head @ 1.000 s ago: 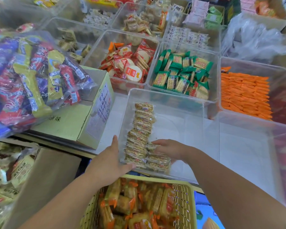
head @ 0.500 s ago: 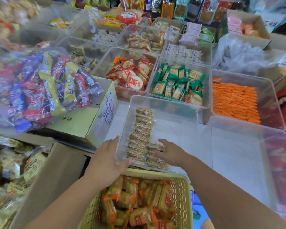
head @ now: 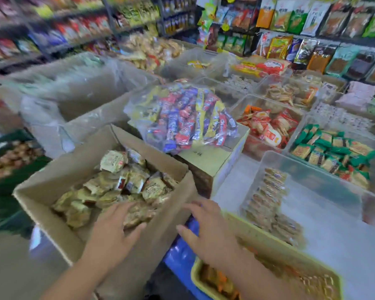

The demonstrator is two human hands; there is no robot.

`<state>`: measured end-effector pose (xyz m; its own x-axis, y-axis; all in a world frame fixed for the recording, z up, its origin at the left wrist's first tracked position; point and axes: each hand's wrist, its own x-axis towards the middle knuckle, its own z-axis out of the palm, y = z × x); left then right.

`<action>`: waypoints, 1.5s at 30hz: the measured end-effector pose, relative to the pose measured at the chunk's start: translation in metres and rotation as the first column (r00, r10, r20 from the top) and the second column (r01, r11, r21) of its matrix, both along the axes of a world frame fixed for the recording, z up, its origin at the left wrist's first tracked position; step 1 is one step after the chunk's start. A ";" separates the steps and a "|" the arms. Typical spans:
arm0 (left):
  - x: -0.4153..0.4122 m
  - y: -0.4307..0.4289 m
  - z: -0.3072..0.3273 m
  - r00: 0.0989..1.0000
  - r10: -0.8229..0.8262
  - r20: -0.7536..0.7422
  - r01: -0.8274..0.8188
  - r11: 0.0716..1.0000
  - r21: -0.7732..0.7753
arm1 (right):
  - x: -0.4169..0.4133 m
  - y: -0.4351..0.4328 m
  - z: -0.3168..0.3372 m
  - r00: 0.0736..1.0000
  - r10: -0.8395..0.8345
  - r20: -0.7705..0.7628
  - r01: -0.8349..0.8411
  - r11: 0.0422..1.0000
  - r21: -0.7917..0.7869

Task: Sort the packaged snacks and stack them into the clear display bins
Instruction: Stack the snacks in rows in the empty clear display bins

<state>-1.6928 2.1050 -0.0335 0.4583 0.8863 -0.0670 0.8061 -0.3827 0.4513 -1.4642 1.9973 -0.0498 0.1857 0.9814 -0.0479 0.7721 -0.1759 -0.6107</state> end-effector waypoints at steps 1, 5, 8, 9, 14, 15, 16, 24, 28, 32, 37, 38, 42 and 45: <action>-0.017 0.013 -0.003 0.998 0.035 -0.053 -0.036 0.999 -0.024 | -0.019 0.009 0.002 0.998 0.060 0.027 -0.061 0.998 0.019; -0.070 0.076 -0.022 0.977 0.039 -0.208 -0.063 0.992 -0.111 | -0.076 0.050 0.000 0.963 0.213 0.168 -0.211 0.977 -0.032; -0.088 0.133 -0.037 0.968 -0.058 -0.245 0.017 0.986 -0.168 | -0.102 0.079 -0.009 0.955 0.184 0.234 -0.150 0.976 -0.157; -0.089 0.150 -0.042 0.960 -0.102 -0.260 0.049 0.978 -0.201 | -0.108 0.085 -0.012 0.954 0.153 0.258 -0.103 0.975 -0.197; -0.070 0.206 -0.070 0.858 -0.356 -0.369 0.225 0.908 -0.354 | -0.131 0.096 -0.018 0.919 0.036 0.391 0.066 0.967 -0.245; -0.065 0.211 -0.076 0.832 -0.402 -0.382 0.260 0.891 -0.372 | -0.133 0.096 -0.019 0.916 0.020 0.400 0.084 0.967 -0.240; -0.060 0.214 -0.082 0.808 -0.443 -0.387 0.301 0.877 -0.376 | -0.134 0.095 -0.020 0.914 -0.004 0.405 0.103 0.970 -0.222; -0.057 0.215 -0.130 0.593 -0.595 -0.543 0.507 0.799 -0.323 | -0.141 0.094 -0.018 0.900 -0.052 0.432 0.193 0.937 -0.291; -0.056 0.218 -0.134 0.549 -0.608 -0.573 0.548 0.780 -0.302 | -0.144 0.093 -0.017 0.891 -0.063 0.449 0.213 0.932 -0.292; -0.051 0.221 -0.123 0.538 -0.638 -0.551 0.595 0.750 -0.289 | -0.144 0.093 -0.014 0.883 -0.055 0.466 0.212 0.933 -0.292; -0.054 0.235 -0.103 0.565 -0.681 -0.465 0.591 0.728 -0.347 | -0.143 0.094 -0.011 0.874 -0.005 0.487 0.201 0.914 -0.351; -0.057 0.239 -0.096 0.586 -0.685 -0.432 0.595 0.726 -0.345 | -0.143 0.097 -0.009 0.871 0.015 0.492 0.199 0.903 -0.380; -0.080 0.251 -0.059 0.749 -0.614 -0.249 0.535 0.783 -0.319 | -0.154 0.124 -0.004 0.888 0.044 0.457 0.179 0.883 -0.433; -0.114 0.257 -0.036 0.894 -0.444 -0.049 0.401 0.846 -0.352 | -0.173 0.152 -0.013 0.959 0.047 0.278 0.103 0.860 -0.500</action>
